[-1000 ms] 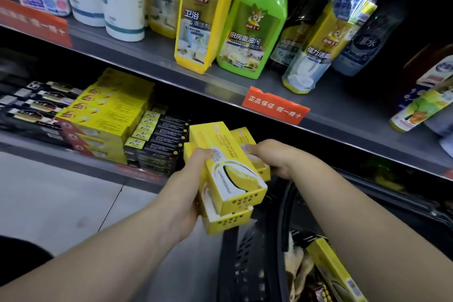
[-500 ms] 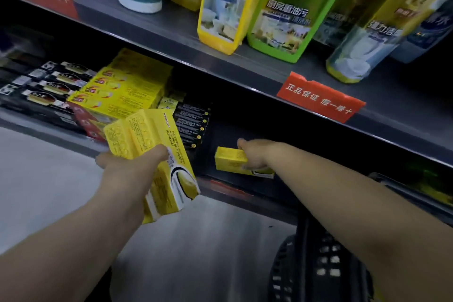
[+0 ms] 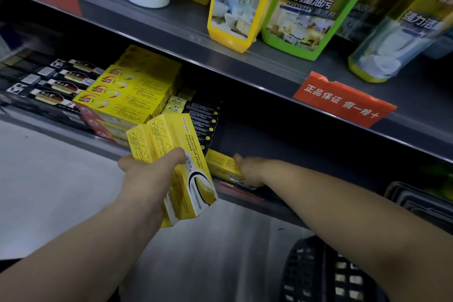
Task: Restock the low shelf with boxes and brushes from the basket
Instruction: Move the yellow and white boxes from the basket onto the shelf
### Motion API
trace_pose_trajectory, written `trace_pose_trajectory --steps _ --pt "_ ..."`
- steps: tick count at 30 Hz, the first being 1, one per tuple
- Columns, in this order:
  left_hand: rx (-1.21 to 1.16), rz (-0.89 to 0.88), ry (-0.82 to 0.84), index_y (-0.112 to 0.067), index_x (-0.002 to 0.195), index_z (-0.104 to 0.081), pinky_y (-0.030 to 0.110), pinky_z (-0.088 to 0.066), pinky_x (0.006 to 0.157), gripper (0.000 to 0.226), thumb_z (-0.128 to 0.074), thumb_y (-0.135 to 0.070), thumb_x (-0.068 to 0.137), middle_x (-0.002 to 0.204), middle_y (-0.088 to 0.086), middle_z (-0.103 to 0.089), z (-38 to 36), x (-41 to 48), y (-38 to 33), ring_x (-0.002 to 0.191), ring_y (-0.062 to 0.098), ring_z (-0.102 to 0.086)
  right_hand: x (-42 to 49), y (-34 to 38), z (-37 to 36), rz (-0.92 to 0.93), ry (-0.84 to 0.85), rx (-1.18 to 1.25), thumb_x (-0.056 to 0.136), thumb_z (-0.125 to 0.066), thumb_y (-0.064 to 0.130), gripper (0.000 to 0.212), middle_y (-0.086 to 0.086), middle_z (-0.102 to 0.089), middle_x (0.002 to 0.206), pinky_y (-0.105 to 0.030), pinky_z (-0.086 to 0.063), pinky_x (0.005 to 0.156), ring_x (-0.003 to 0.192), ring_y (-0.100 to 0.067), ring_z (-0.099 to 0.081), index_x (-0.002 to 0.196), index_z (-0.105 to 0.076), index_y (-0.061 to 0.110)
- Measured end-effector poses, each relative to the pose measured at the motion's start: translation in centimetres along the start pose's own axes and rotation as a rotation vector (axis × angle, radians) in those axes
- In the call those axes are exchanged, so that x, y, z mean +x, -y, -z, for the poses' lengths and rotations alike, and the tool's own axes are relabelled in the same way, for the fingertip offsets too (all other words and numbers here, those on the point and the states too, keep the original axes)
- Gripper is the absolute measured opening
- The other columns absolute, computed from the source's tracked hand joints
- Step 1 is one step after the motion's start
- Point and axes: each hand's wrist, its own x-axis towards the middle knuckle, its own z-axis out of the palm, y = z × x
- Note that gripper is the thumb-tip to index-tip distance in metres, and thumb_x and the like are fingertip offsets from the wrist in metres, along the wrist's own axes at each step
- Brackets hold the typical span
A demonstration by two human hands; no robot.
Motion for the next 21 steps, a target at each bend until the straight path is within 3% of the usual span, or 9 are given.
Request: trace_pose_trajectory --steps 4,5,9,11,13,15,17,19,21 --pt "-0.021 0.007 0.002 -0.017 0.121 -0.027 0.05 -0.046 0.079 0.067 -0.072 -0.025 0.073 0.097 0.007 -0.048 0.3 0.1 0.2 0.098 0.035 -0.052 -0.3 -0.1 0.0 0.011 -0.021 0.041 0.085 -0.06 0.003 0.079 -0.009 -0.051 0.095 -0.03 -0.037 0.055 0.08 -0.024 -0.049 0.145 -0.011 0.015" --pt "-0.022 0.01 0.006 -0.018 0.12 -0.026 0.05 -0.045 0.078 0.066 -0.072 -0.025 0.073 0.096 0.007 -0.047 0.3 0.0 0.2 0.098 0.035 -0.052 -0.4 -0.1 0.0 0.005 -0.017 0.055 0.085 -0.06 0.005 0.077 -0.008 -0.049 0.094 -0.03 -0.039 0.057 0.082 -0.024 -0.05 0.144 -0.013 0.015" --pt "-0.047 0.014 0.028 -0.02 0.116 -0.025 0.039 -0.044 0.064 0.062 -0.071 -0.025 0.074 0.093 0.007 -0.047 0.2 -0.1 0.2 0.082 0.027 -0.051 -2.2 1.0 1.8 -0.037 -0.117 0.141 0.094 -0.052 0.038 0.066 -0.014 -0.04 0.139 -0.034 -0.042 0.084 0.115 -0.031 -0.05 0.144 -0.019 0.012" --pt "-0.083 0.018 0.039 -0.018 0.116 -0.027 0.032 -0.04 0.056 0.059 -0.07 -0.025 0.075 0.09 0.006 -0.047 0.2 -0.2 0.1 0.077 0.024 -0.051 -4.0 1.7 3.7 0.009 -0.211 0.435 0.094 -0.043 0.049 0.057 -0.009 -0.048 0.134 -0.032 -0.042 0.088 0.116 -0.027 -0.052 0.139 -0.034 0.014" --pt "-0.102 0.028 0.05 -0.014 0.121 -0.035 0.03 -0.039 0.055 0.06 -0.069 -0.025 0.073 0.096 0.01 -0.055 0.1 -0.4 0.0 0.081 0.028 -0.056 -6.6 2.6 5.1 0.161 -0.118 0.923 0.091 -0.043 0.058 0.047 0.002 -0.062 0.113 -0.032 -0.048 0.086 0.105 -0.017 -0.06 0.121 -0.053 0.023" --pt "-0.09 0.026 0.124 -0.013 0.129 -0.044 0.028 -0.043 0.055 0.062 -0.069 -0.026 0.073 0.109 0.014 -0.064 -0.4 -0.6 -0.2 0.088 0.031 -0.062 -9.1 3.5 5.1 0.316 0.045 1.274 0.089 -0.054 0.049 0.029 0.009 -0.069 0.095 -0.026 -0.054 0.077 0.088 -0.009 -0.067 0.105 -0.059 0.025" --pt "-0.09 0.028 0.234 -0.016 0.131 -0.048 0.03 -0.051 0.056 0.06 -0.07 -0.03 0.076 0.112 0.012 -0.067 -0.9 -1.0 -0.2 0.091 0.03 -0.067 -10.4 3.9 4.3 0.383 0.066 1.401 0.09 -0.061 0.029 0.015 0.005 -0.072 0.093 -0.024 -0.057 0.074 0.083 -0.01 -0.069 0.102 -0.06 0.021" --pt "-0.104 0.037 0.277 -0.019 0.128 -0.051 0.041 -0.056 0.068 0.054 -0.067 -0.04 0.081 0.109 0.008 -0.07 -1.3 -1.4 -0.1 0.091 0.029 -0.069 -11.1 3.8 3.9 0.396 0.067 1.49 0.089 -0.06 0.018 0.013 0.002 -0.072 0.095 -0.025 -0.058 0.076 0.082 -0.012 -0.07 0.102 -0.061 0.018" --pt "-0.086 0.029 0.22 -0.017 0.123 -0.053 0.044 -0.055 0.074 0.043 -0.059 -0.041 0.088 0.104 0.007 -0.07 -1.4 -1.4 0.1 0.087 0.028 -0.069 -11.6 2.7 3.9 0.416 0.079 1.58 0.083 -0.062 0.016 0.021 -0.002 -0.072 0.097 -0.028 -0.058 0.079 0.084 -0.015 -0.07 0.104 -0.062 0.014"
